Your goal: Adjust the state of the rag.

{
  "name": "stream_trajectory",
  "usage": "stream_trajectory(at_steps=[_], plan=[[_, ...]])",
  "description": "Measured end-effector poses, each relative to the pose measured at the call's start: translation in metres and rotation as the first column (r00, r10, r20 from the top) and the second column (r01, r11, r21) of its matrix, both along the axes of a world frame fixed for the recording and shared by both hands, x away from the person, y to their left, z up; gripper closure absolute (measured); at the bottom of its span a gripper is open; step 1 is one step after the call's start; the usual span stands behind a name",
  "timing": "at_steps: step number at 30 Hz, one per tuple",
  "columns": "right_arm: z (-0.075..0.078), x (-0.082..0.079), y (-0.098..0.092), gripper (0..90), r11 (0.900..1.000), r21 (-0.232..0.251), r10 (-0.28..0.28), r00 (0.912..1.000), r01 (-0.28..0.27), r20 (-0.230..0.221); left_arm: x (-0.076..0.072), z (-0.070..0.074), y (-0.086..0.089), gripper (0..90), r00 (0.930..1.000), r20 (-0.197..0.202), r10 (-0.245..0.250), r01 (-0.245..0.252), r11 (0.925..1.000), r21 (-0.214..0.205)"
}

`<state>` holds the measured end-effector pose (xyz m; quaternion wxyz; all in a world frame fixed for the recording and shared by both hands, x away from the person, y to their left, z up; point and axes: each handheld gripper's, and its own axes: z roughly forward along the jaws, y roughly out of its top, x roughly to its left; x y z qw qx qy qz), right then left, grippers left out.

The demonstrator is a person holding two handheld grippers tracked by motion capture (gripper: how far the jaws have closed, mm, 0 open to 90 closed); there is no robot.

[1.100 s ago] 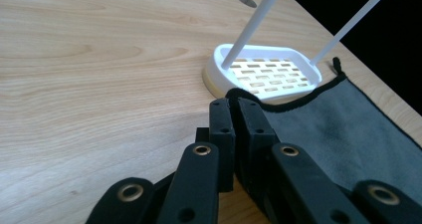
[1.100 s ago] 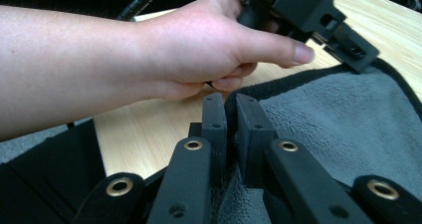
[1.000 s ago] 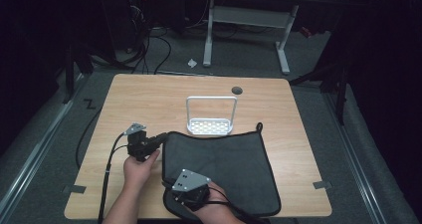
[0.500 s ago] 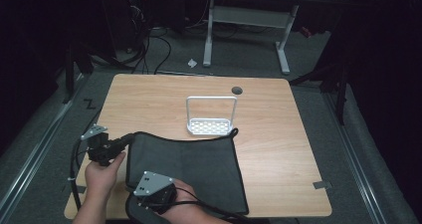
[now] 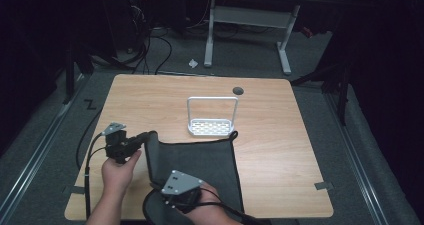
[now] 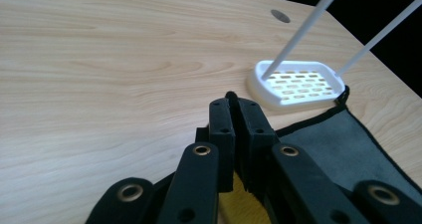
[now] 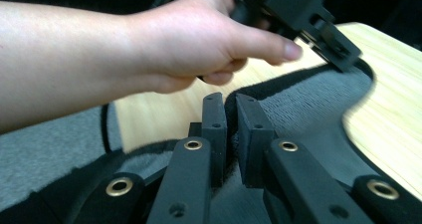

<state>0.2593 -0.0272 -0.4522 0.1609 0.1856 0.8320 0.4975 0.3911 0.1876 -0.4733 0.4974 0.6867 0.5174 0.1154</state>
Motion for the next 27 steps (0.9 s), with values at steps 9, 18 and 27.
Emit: stream_trajectory(at_steps=[9,18,27], plan=[[-0.011,-0.003,-0.074,84.2,0.9928,0.000,-0.119,0.9928,0.119,-0.010,0.009,-0.008,-0.065,85.6,0.9979,-0.006,-0.065,0.065,0.9974,0.033],[-0.028,-0.008,-0.124,84.2,0.9794,-0.018,-0.202,0.9787,0.201,-0.038,0.015,-0.012,-0.113,85.6,0.9929,-0.010,-0.118,0.119,0.9919,0.046],[-0.031,-0.014,-0.150,83.9,0.9672,-0.035,-0.253,0.9668,0.252,-0.035,0.019,-0.008,-0.146,85.4,0.9854,-0.010,-0.170,0.170,0.9823,0.078]])
